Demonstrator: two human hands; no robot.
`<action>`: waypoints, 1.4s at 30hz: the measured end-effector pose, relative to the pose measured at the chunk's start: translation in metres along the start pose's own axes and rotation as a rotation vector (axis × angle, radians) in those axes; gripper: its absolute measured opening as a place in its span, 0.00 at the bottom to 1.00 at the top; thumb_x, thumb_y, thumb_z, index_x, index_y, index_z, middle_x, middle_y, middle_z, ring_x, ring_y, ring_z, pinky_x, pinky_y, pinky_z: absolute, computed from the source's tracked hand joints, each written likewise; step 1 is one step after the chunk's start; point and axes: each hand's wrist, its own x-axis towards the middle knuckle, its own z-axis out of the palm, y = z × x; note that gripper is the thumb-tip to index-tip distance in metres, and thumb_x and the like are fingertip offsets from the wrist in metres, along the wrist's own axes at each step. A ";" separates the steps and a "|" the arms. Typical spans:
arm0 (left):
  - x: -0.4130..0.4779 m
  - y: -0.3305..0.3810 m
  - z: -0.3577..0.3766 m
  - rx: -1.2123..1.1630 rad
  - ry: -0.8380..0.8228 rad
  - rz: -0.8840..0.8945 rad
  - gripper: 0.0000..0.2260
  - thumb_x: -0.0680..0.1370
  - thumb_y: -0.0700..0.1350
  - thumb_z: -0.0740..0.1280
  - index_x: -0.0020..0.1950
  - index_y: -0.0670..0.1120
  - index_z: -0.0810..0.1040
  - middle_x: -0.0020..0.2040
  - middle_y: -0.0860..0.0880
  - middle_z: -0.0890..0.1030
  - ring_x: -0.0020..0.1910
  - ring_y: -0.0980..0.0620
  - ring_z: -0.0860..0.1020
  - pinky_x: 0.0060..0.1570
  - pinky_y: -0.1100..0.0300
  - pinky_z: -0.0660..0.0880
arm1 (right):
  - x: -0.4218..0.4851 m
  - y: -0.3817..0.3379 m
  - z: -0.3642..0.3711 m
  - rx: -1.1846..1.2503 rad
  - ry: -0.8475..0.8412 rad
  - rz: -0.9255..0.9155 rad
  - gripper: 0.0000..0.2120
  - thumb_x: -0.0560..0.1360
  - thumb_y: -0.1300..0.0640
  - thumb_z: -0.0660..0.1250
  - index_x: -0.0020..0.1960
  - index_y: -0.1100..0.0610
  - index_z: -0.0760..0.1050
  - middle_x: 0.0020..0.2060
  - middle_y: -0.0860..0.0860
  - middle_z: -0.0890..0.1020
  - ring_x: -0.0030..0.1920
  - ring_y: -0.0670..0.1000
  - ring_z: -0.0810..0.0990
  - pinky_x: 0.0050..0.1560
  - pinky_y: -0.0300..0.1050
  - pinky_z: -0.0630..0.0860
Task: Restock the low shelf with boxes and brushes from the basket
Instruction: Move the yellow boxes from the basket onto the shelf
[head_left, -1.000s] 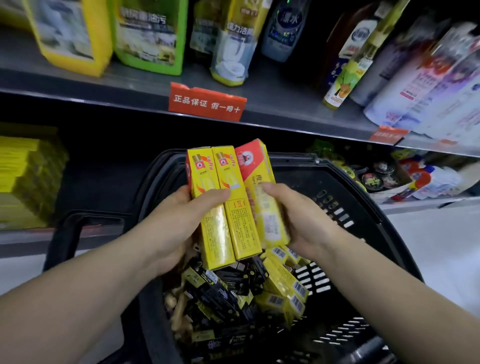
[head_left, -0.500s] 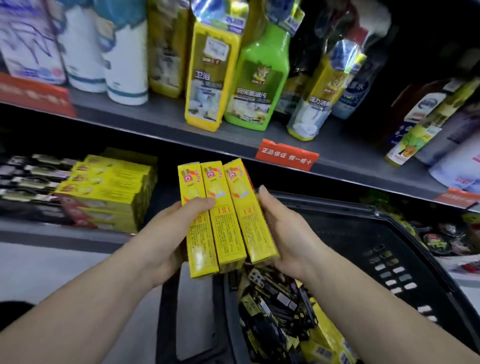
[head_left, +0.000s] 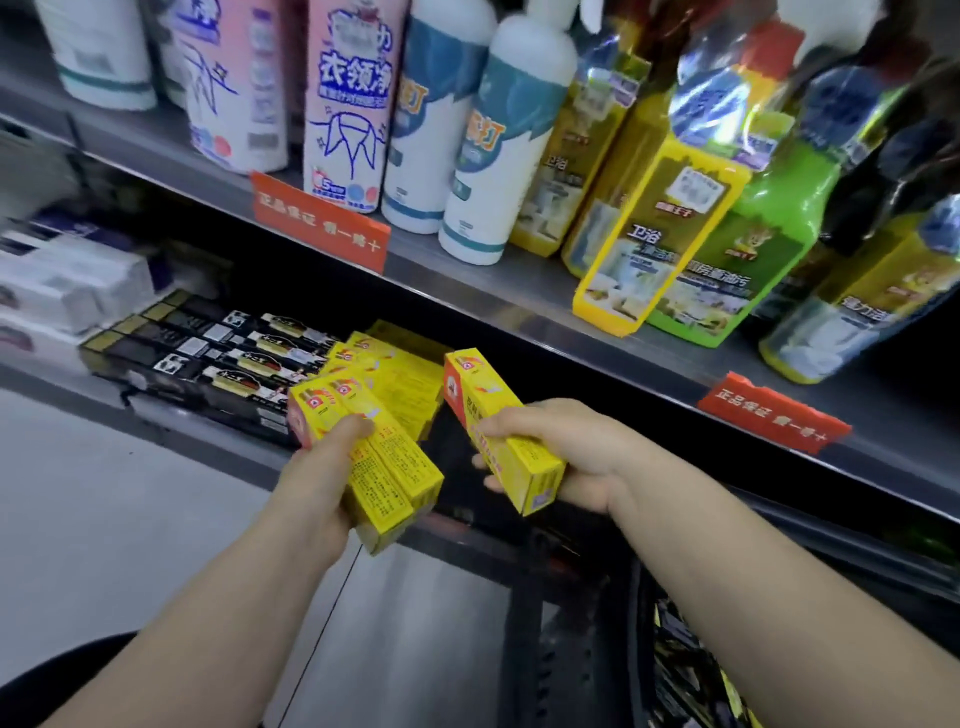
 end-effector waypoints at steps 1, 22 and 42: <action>0.009 0.001 -0.005 -0.010 0.023 0.006 0.16 0.76 0.44 0.66 0.63 0.43 0.72 0.53 0.41 0.81 0.47 0.42 0.80 0.42 0.50 0.77 | 0.011 -0.002 0.007 -0.085 0.016 -0.012 0.03 0.72 0.62 0.69 0.43 0.62 0.77 0.39 0.59 0.81 0.38 0.53 0.81 0.37 0.45 0.80; 0.099 0.022 -0.038 -0.030 -0.011 0.004 0.13 0.75 0.49 0.69 0.57 0.50 0.74 0.47 0.49 0.84 0.43 0.50 0.83 0.38 0.53 0.79 | 0.232 -0.022 0.035 -1.034 0.318 -0.272 0.17 0.81 0.56 0.57 0.70 0.53 0.66 0.64 0.59 0.71 0.60 0.58 0.73 0.50 0.41 0.68; 0.093 0.021 -0.031 -0.063 -0.022 0.062 0.14 0.76 0.48 0.68 0.61 0.49 0.73 0.50 0.48 0.84 0.42 0.51 0.84 0.35 0.53 0.80 | 0.202 -0.023 0.043 -1.198 0.448 -0.251 0.22 0.79 0.46 0.58 0.70 0.52 0.63 0.66 0.58 0.66 0.65 0.60 0.69 0.63 0.53 0.69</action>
